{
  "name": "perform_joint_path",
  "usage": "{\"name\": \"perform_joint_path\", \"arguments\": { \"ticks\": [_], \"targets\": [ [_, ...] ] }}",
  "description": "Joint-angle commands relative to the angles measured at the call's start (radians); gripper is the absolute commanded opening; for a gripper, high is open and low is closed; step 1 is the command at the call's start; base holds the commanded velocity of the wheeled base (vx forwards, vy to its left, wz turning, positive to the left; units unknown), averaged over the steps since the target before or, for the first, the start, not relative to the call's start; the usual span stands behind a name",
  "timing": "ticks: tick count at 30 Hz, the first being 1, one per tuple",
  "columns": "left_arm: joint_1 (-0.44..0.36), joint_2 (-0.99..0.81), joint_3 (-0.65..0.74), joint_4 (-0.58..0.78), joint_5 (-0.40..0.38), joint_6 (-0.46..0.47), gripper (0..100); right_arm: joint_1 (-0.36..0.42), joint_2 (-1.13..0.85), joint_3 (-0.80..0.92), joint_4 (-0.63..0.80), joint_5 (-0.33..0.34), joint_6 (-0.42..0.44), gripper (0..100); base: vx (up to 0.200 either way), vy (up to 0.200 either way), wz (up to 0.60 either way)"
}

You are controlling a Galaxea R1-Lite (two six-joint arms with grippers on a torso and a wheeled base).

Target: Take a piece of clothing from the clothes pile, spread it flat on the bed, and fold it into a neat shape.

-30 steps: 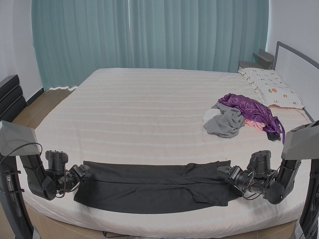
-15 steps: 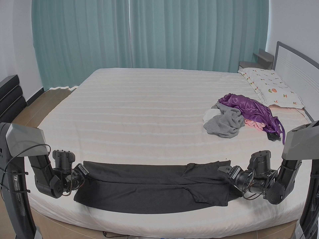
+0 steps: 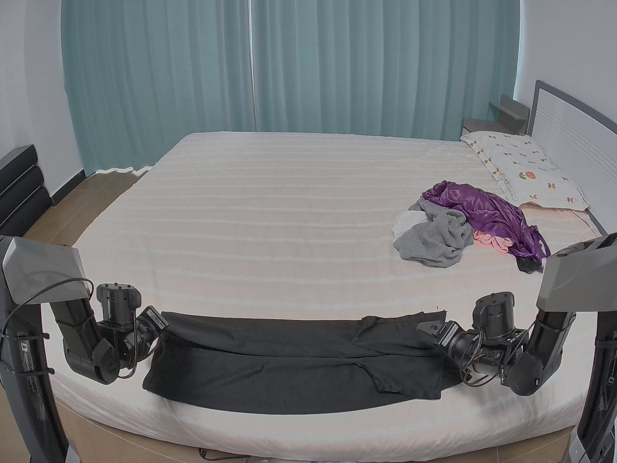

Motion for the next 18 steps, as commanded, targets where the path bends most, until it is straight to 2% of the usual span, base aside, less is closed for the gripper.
{"name": "perform_joint_path", "arguments": {
  "ticks": [1,9,17,18],
  "targets": [
    [-0.002,-0.008,0.004,-0.001,0.000,0.000,0,0.019,0.018,-0.092,0.099,-0.046,0.034,100,0.000,0.000,0.00],
    [-0.002,-0.015,0.003,-0.001,0.001,-0.005,0,0.040,0.013,-0.212,0.294,-0.056,0.143,100,0.000,0.000,0.00],
    [0.000,-0.015,0.003,-0.001,0.001,-0.007,0,0.044,0.056,-0.245,0.307,-0.059,0.150,100,0.000,0.000,0.00],
    [0.000,-0.015,0.003,-0.001,0.001,-0.007,0,0.044,0.073,-0.253,0.307,-0.060,0.150,0,0.000,0.000,0.00]
  ]
}}
